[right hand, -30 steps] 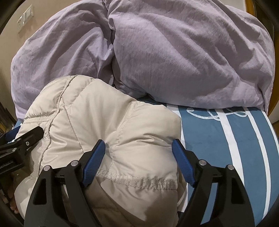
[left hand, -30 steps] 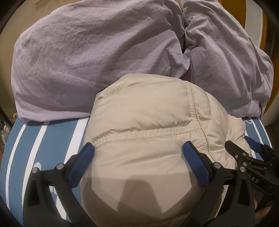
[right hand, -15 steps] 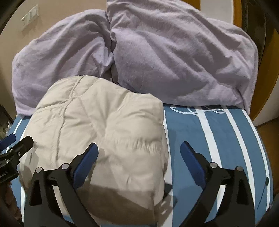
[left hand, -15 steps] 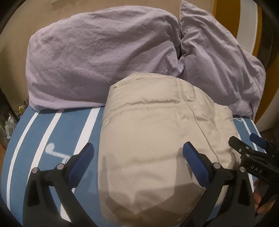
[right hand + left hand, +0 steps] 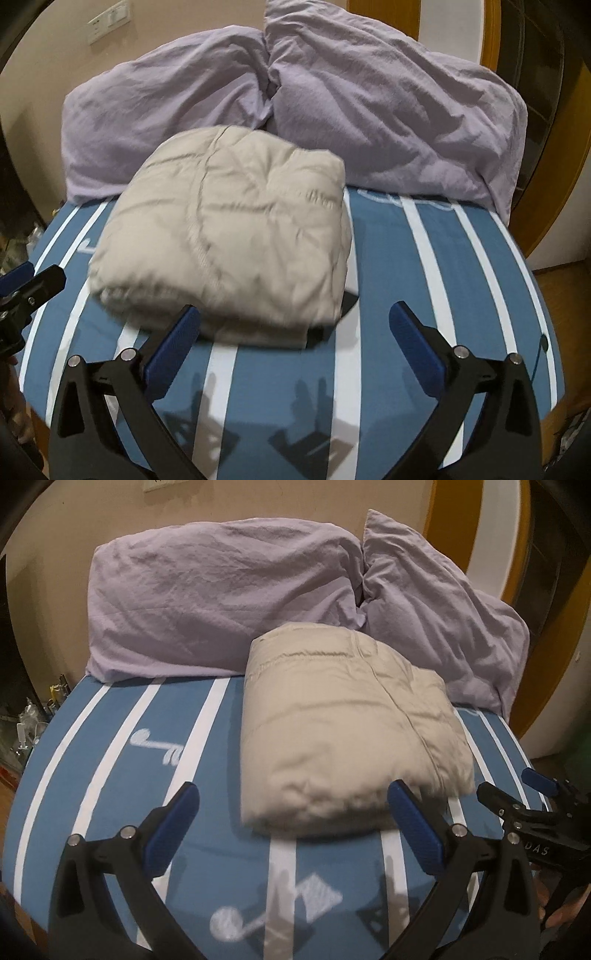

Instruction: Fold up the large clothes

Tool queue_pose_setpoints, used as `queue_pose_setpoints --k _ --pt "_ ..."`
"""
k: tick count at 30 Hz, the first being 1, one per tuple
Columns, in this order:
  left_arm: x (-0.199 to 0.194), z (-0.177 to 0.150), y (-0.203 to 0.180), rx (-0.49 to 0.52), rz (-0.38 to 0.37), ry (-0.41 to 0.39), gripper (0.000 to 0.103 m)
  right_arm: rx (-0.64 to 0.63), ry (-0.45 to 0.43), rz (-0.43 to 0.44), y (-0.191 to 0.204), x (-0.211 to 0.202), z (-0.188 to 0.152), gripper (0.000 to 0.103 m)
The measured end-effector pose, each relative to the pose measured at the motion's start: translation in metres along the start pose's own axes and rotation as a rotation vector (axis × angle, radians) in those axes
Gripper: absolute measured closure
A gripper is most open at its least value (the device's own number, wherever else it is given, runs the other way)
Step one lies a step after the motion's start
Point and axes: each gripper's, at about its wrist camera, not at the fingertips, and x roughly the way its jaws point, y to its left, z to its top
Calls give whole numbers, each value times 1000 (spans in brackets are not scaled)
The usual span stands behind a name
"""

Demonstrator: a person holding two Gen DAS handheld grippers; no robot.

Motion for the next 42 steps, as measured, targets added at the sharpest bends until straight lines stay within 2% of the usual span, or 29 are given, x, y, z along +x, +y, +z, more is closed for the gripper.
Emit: queue_pose_setpoints --k 9,17,42 --pt "-37 -37 3 0 -50 25 2 80 55 90 -6 -34 -38 1" --pt "-51 -55 -3 -1 -88 35 2 111 41 138 2 -52 -58 1" --pt "-46 -60 -4 -24 -97 71 2 117 49 176 9 -51 -63 1"
